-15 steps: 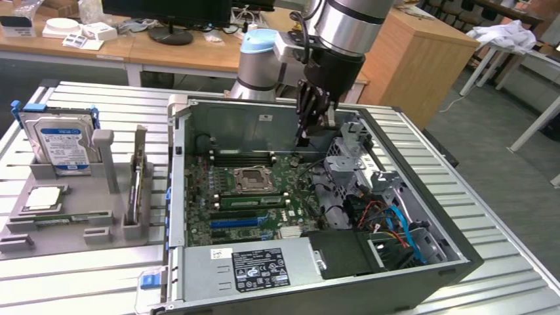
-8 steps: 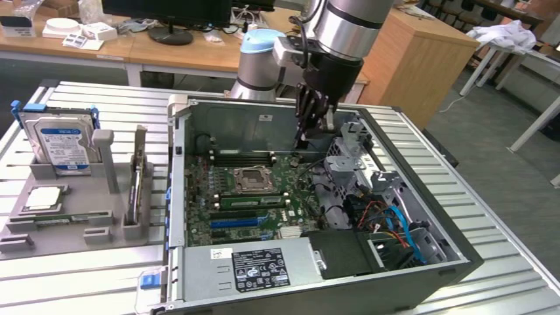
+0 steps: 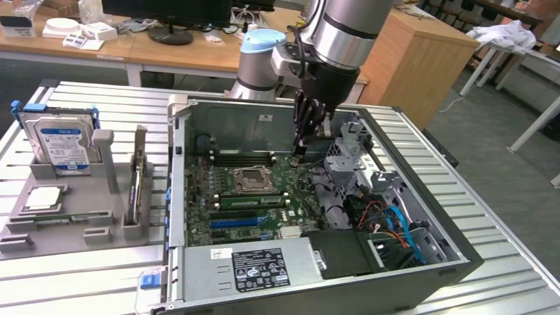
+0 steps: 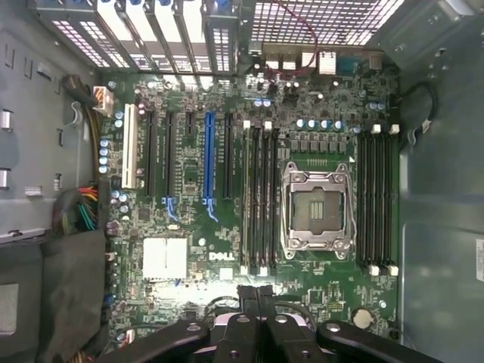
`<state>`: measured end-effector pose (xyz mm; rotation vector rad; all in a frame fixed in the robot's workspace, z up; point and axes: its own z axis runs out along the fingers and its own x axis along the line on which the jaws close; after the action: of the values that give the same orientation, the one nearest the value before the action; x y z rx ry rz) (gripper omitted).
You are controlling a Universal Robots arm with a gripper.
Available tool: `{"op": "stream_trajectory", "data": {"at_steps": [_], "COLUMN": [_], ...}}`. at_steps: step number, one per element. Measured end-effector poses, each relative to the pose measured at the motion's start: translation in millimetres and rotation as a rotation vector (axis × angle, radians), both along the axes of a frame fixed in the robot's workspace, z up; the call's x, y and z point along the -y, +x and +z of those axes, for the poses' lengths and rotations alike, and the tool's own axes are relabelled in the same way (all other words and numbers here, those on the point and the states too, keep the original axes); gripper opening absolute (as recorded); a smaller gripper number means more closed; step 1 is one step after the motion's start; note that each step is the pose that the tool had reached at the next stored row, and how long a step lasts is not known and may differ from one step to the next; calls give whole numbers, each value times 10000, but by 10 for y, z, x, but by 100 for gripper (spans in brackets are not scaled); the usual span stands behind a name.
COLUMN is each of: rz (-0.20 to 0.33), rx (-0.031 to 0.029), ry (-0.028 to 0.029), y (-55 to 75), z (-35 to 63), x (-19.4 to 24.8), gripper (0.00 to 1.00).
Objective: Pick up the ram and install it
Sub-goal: 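Press down the ram until it locks into place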
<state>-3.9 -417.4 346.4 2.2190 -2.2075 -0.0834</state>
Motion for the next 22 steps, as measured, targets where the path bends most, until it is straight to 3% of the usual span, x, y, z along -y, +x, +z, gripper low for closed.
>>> {"op": "stream_trajectory", "data": {"at_steps": [22], "rz": [0], "rx": [0], "ry": [0], "y": [0], "z": [-367], "x": [5], "gripper": [11]}}
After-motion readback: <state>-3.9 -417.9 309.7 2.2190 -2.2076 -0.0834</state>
